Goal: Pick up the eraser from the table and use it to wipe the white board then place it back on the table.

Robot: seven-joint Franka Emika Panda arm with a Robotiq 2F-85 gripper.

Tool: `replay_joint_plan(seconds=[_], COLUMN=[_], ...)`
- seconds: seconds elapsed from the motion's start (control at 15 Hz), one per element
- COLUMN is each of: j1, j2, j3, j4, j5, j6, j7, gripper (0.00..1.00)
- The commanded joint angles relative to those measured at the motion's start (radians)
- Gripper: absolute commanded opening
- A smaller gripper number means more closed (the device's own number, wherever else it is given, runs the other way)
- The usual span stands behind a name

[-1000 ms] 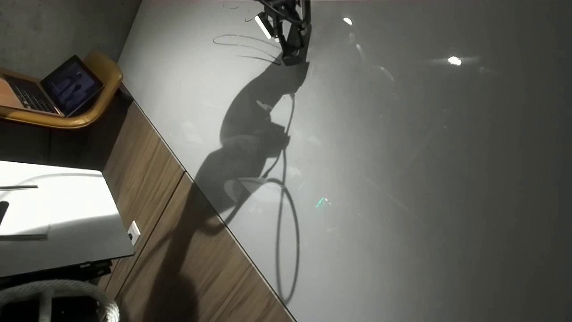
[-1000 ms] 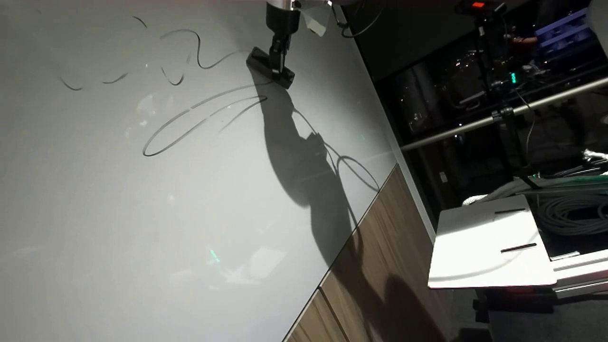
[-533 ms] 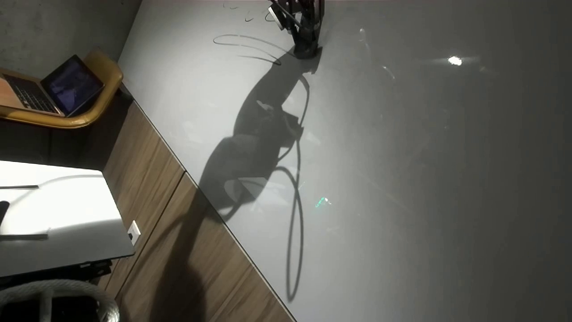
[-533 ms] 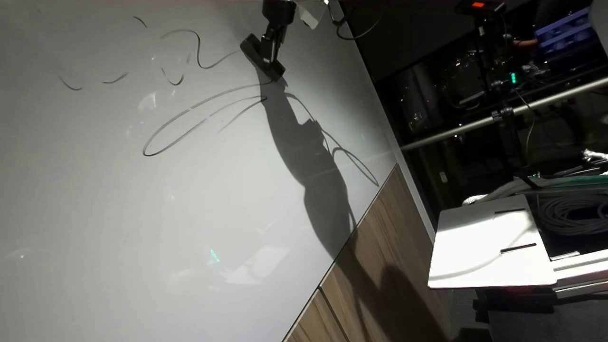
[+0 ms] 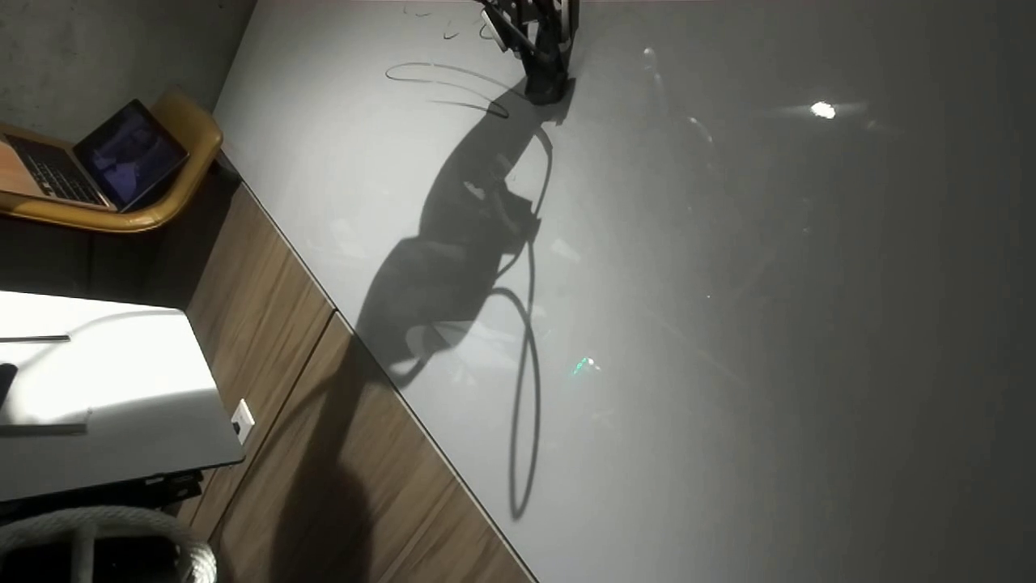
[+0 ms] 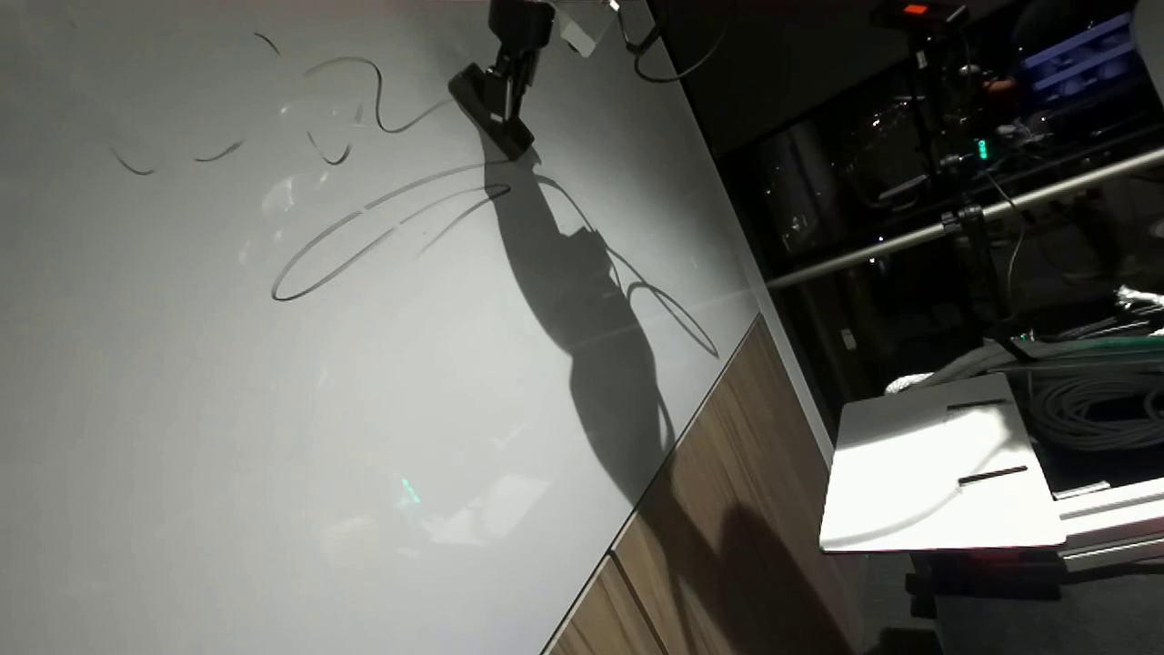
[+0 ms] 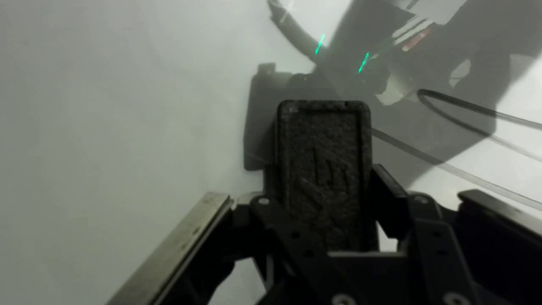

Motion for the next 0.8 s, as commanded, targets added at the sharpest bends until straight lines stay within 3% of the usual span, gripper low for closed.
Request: replay_joint_plan(seconds=[0.0,0.27,0.53,0.73], j1=[0.016,0.023,0.037,0.144], j2=[0.131,0.170,0.258,0.323], j3=[0.096,0.199,0.313,0.310], j4=[0.125,0.151,0.260,0.367], j5=[-0.013,-0.093,-0.214,-0.298], j6=[0.029,0.005,-0.093,-0.200], j7=[0.056,0.142,0.216,0.231], gripper=[0.29,0.29,0.29,0.29])
